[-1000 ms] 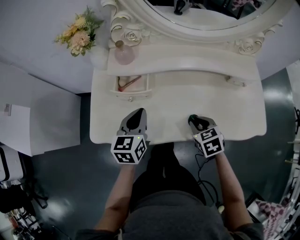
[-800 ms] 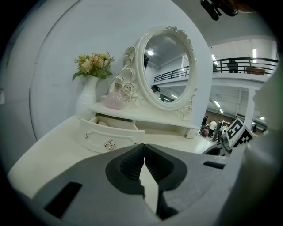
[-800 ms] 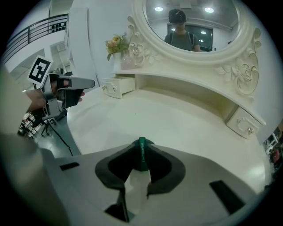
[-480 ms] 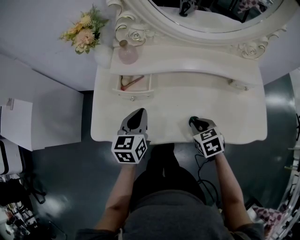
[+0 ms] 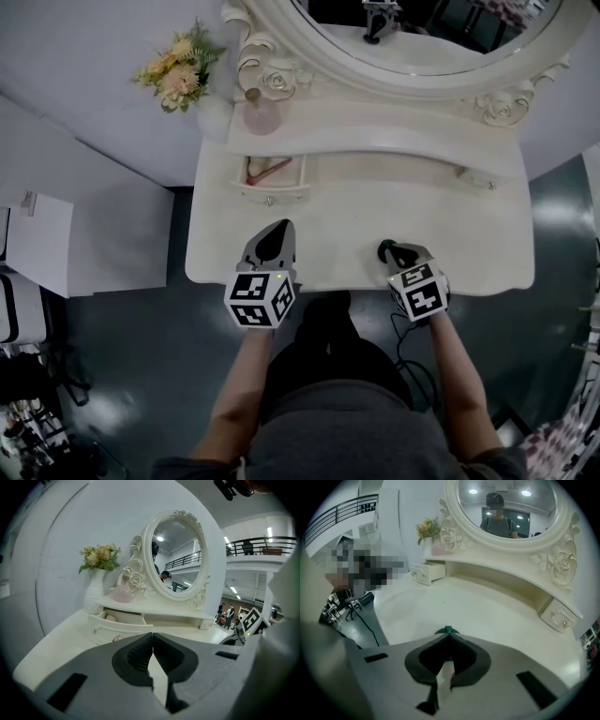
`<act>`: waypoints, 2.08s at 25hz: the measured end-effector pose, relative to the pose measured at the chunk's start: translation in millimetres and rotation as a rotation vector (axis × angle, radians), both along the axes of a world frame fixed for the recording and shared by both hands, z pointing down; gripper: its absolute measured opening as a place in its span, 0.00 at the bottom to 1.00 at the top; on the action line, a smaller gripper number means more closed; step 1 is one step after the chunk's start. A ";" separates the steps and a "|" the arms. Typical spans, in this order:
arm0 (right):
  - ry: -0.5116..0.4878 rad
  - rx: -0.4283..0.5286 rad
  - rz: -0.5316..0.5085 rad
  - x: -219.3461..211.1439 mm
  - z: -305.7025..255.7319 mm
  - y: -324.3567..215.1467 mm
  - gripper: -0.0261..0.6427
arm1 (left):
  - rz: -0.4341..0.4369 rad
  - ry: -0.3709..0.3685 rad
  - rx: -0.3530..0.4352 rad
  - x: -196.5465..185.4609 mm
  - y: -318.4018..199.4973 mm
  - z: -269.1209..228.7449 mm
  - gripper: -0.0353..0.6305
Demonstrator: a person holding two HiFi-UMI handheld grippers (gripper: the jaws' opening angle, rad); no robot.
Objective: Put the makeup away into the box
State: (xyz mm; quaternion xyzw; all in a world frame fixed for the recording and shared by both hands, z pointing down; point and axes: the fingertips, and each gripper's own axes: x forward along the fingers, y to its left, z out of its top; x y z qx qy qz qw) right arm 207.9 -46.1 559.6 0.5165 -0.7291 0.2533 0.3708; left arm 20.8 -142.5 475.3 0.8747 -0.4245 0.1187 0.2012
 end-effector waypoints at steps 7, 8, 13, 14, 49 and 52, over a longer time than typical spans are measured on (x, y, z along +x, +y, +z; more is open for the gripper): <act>-0.024 0.058 -0.019 -3.7 -24.5 -2.9 0.05 | -0.026 -0.009 0.030 -0.9 -3.9 -9.2 0.06; -0.029 0.074 -0.026 -5.3 -30.0 -5.5 0.05 | -0.032 -0.012 0.034 -1.8 -4.3 -10.7 0.06; -0.056 0.161 -0.071 -16.6 -62.1 -25.9 0.05 | -0.070 -0.023 0.055 -8.6 -6.7 -18.2 0.06; -0.060 0.179 -0.083 -19.0 -69.3 -31.3 0.05 | -0.078 -0.025 0.060 -10.6 -7.2 -19.9 0.06; -0.182 0.382 -0.289 -117.4 -160.0 -134.4 0.05 | -0.272 -0.041 0.110 -73.7 -26.2 -41.0 0.06; -0.179 0.376 -0.289 -127.3 -158.5 -146.0 0.05 | -0.271 -0.036 0.102 -81.3 -37.2 -38.7 0.06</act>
